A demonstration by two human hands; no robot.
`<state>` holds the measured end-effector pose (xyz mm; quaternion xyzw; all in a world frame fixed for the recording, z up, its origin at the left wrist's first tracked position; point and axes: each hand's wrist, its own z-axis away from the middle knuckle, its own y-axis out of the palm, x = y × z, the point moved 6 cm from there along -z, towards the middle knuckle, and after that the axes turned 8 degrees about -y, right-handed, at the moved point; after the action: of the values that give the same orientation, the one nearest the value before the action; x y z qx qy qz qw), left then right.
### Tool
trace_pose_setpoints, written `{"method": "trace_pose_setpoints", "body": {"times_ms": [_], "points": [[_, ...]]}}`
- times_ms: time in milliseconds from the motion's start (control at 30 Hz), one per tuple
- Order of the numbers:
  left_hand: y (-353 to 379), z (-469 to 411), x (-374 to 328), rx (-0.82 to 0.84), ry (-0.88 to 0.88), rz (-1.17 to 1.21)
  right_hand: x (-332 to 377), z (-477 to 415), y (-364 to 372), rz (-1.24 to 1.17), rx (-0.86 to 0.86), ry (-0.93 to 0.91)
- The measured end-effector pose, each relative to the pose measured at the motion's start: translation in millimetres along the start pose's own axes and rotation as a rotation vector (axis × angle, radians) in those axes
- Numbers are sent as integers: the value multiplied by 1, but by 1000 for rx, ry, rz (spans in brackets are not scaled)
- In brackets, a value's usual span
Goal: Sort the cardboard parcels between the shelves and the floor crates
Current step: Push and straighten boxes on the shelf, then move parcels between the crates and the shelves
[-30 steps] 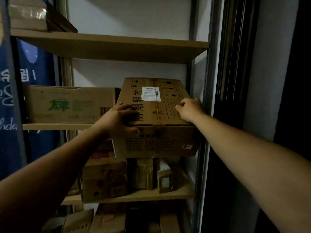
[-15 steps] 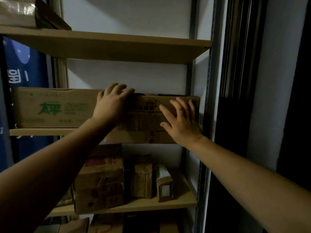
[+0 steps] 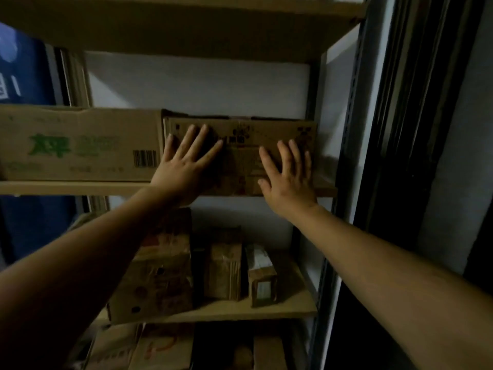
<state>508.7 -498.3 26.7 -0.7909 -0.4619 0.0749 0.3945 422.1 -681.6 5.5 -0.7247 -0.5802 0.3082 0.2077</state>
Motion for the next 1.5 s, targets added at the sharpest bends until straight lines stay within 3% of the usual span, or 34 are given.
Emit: {"method": "trace_pose_setpoints", "body": {"times_ms": [233,500,767,1000,1133,1233,1367,1500], "points": [[8,29,-30,69,-55,116,6,21,11,-60,60,3],[94,122,-68,471,36,152,28,99,49,-175,383,97],[151,125,-112,711,-270,587,22,142,106,-299,558,263],[204,112,-153,730,-429,571,1,148,167,-504,712,324],[235,110,-163,773,-634,671,-3,156,219,-876,790,561],[262,118,-169,880,-745,777,2,164,250,-1002,829,710],[282,122,-170,865,-918,930,5,171,268,-1088,770,825],[293,130,-173,973,-998,1054,4,181,265,-1149,727,918]]}}
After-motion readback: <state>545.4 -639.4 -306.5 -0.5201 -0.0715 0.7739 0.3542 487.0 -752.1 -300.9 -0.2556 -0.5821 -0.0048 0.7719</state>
